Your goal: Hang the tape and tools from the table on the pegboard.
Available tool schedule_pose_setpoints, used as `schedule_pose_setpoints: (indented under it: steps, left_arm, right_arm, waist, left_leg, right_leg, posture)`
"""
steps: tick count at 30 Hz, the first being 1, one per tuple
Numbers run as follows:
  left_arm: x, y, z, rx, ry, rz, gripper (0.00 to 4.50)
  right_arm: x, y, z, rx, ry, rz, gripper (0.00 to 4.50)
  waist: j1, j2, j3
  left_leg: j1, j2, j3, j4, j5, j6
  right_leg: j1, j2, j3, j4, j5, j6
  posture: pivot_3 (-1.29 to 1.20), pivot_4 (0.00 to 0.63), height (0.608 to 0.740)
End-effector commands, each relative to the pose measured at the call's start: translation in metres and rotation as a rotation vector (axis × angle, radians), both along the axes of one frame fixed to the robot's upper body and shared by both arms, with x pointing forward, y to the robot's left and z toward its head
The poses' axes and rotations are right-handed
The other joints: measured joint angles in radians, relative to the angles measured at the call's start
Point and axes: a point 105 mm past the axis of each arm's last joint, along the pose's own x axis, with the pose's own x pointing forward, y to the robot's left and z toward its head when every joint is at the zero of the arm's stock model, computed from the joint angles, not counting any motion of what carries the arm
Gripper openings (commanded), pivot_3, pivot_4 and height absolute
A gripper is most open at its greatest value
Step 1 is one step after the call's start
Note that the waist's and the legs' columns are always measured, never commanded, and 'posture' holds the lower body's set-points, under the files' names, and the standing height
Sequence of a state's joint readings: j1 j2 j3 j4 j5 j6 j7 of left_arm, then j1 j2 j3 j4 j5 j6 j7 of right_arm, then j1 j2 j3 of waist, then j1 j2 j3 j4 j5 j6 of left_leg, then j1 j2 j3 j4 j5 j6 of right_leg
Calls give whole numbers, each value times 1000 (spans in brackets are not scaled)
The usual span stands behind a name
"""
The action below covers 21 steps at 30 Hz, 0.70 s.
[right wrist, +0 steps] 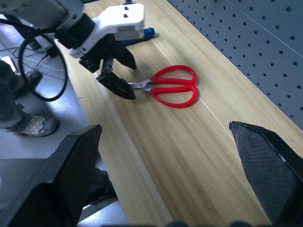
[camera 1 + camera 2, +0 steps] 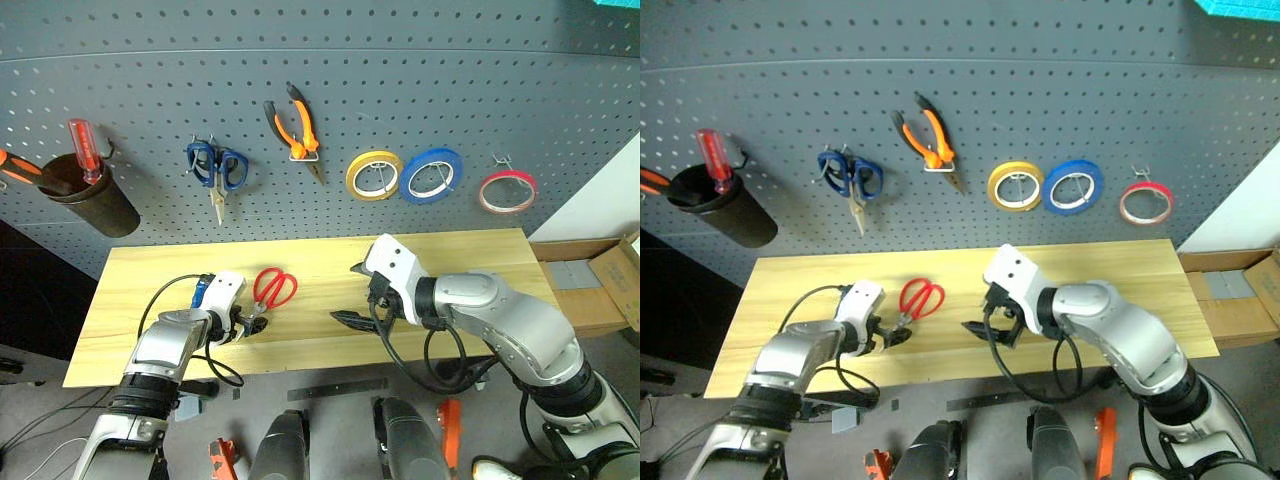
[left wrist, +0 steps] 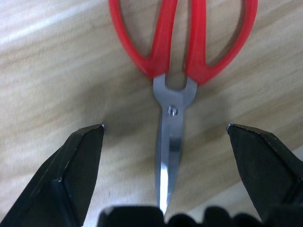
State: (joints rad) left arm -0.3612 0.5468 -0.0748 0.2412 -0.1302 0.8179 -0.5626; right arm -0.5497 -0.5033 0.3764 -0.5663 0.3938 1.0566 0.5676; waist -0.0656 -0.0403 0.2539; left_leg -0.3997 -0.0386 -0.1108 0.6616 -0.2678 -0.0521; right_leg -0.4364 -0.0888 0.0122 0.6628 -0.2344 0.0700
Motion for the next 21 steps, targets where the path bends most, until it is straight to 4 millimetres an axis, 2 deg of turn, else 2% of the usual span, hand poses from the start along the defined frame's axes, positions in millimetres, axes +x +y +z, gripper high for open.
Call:
schedule_pose_setpoints:
  steps: [1, 4, 13, 14, 17, 21]
  left_arm:
    - [3, -1, -4, 12, 3, -21, 4292]
    - [5, -1, -6, 9, 9, -24, 3580]
    - [4, -6, -14, -1, 39, -51, 428]
    - [4, -6, -15, 0, 39, -51, 264]
    - [3, -5, -16, 4, 29, -49, 265]
    - [5, -7, -4, -46, -55, -30, 265]
  right_arm:
    - [-6, 6, 12, 22, -57, 34, 4500]
    - [-6, 6, 12, 22, -54, 34, 4500]
    - [-4, 3, 11, 20, -51, 24, 4500]
    - [-3, 3, 11, 20, -50, 21, 4500]
    - [-2, 1, 11, 20, -50, 16, 4500]
    - [-1, -2, 12, 19, -60, 4, 4500]
  waist:
    - [0, 0, 0]
    - [0, 0, 0]
    - [-1, 0, 0]
    - [-1, 0, 0]
    - [-1, 0, 0]
    - [-1, 0, 0]
  left_leg:
    - [0, 0, 0, 0, 0, 0]
    - [0, 0, 0, 0, 0, 0]
    - [0, 0, 0, 0, 0, 0]
    - [0, 0, 0, 0, 0, 0]
    - [1, 0, 0, 0, 0, 0]
    - [1, 0, 0, 0, 0, 0]
  right_leg:
    - [0, 0, 0, 0, 0, 0]
    - [0, 0, 0, 0, 0, 0]
    - [0, 0, 0, 0, 0, 0]
    - [1, 0, 0, 0, 0, 0]
    - [1, 0, 0, 0, 0, 0]
    - [1, 0, 0, 0, 0, 0]
  posture:
    - [-116, 256, 740]
    - [-118, 257, 740]
    - [-121, 255, 740]
    - [-121, 254, 740]
    - [-122, 254, 740]
    - [-128, 254, 740]
